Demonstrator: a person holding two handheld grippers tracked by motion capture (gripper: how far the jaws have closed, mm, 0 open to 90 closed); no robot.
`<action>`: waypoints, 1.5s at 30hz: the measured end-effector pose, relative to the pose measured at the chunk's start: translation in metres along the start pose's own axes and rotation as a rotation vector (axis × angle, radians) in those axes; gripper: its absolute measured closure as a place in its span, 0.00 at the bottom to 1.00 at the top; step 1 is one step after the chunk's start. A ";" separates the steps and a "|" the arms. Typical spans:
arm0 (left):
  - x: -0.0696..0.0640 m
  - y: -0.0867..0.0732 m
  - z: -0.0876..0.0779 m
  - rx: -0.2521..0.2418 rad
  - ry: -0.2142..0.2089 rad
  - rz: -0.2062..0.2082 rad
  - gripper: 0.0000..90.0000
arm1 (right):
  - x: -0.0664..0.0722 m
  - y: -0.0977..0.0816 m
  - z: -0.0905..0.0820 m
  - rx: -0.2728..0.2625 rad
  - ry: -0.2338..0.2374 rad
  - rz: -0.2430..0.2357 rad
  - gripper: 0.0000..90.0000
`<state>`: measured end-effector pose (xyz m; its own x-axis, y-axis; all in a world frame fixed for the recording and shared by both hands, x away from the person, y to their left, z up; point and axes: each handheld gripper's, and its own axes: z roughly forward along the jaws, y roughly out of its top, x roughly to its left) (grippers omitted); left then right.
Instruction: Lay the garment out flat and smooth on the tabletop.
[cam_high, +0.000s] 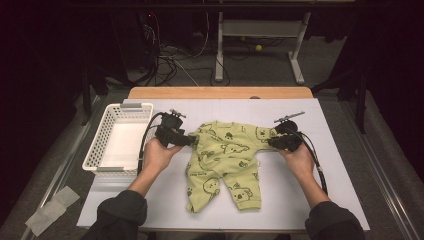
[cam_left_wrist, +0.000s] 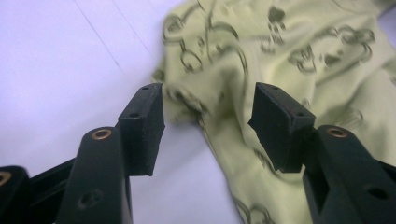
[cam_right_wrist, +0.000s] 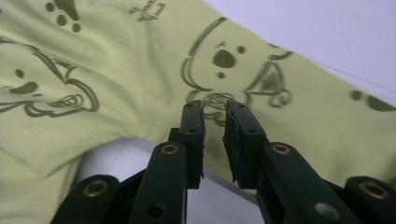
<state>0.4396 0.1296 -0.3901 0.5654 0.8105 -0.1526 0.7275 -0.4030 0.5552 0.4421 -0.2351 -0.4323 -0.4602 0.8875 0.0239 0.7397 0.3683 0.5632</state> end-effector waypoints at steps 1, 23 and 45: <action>0.002 0.005 0.002 0.001 0.008 -0.007 0.46 | 0.002 0.001 0.002 0.005 0.006 0.001 0.85; 0.018 0.029 0.071 0.207 0.017 -0.122 0.46 | 0.008 -0.002 0.016 0.036 0.045 0.003 0.82; 0.004 0.042 0.034 0.069 -0.110 -0.083 0.90 | 0.010 -0.001 0.017 0.042 0.029 -0.010 0.83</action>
<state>0.4861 0.1012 -0.3953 0.5390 0.7923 -0.2861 0.7963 -0.3684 0.4798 0.4449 -0.2219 -0.4466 -0.4808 0.8758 0.0427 0.7547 0.3885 0.5287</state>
